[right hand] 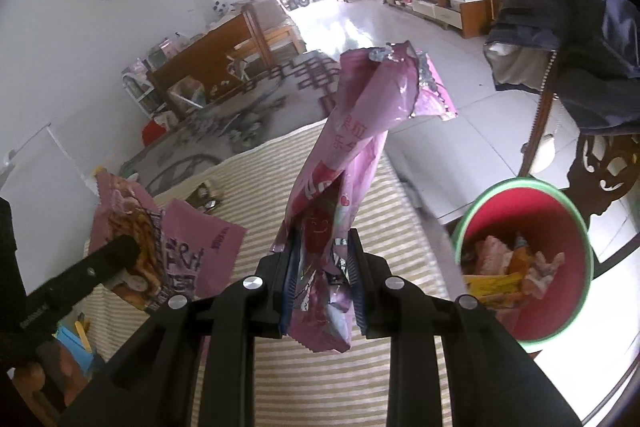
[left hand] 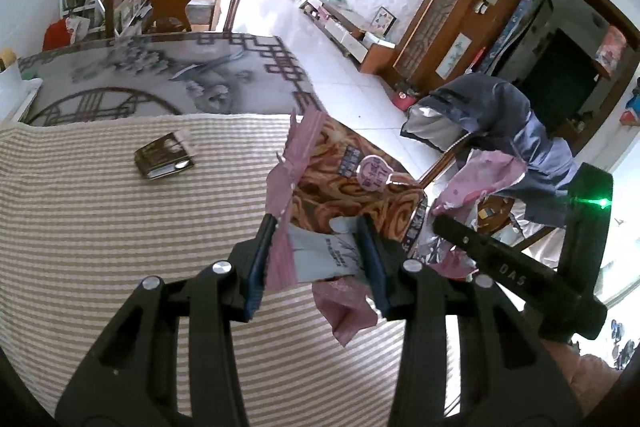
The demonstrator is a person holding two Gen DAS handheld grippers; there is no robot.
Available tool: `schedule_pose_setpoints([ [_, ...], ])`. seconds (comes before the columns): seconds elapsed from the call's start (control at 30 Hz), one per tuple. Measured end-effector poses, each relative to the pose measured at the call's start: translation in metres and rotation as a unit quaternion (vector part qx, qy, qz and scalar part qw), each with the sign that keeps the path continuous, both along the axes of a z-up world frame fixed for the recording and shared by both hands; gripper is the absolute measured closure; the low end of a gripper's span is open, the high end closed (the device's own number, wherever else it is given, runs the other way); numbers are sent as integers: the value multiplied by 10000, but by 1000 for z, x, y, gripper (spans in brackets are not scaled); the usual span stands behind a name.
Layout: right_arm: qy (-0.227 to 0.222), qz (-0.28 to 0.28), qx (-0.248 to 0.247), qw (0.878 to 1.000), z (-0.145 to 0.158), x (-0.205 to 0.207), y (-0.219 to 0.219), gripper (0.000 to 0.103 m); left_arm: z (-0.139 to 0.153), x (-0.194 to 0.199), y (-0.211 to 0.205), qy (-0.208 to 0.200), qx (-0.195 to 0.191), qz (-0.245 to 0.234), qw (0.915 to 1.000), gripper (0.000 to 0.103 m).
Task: Collect trash
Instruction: 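Carry both pink snack bags over the red bucket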
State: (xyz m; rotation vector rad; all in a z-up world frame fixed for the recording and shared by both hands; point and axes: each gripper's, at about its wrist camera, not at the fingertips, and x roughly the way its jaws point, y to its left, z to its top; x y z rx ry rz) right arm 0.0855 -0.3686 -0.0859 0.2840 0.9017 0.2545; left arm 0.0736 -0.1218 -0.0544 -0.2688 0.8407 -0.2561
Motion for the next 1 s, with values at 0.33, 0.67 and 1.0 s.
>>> schedule_pose_setpoints([
  [0.33, 0, 5, -45, 10000, -1, 6, -38, 79, 2, 11, -42, -13, -56, -33, 10000, 63],
  [0.67, 63, -182, -94, 9998, 1, 8, -78, 79, 5, 23, -80, 4, -40, -177, 9998, 63],
  [1.0, -183, -504, -537, 9971, 11, 9, -127, 78, 8, 39, -119, -19, -158, -391, 9991, 63],
])
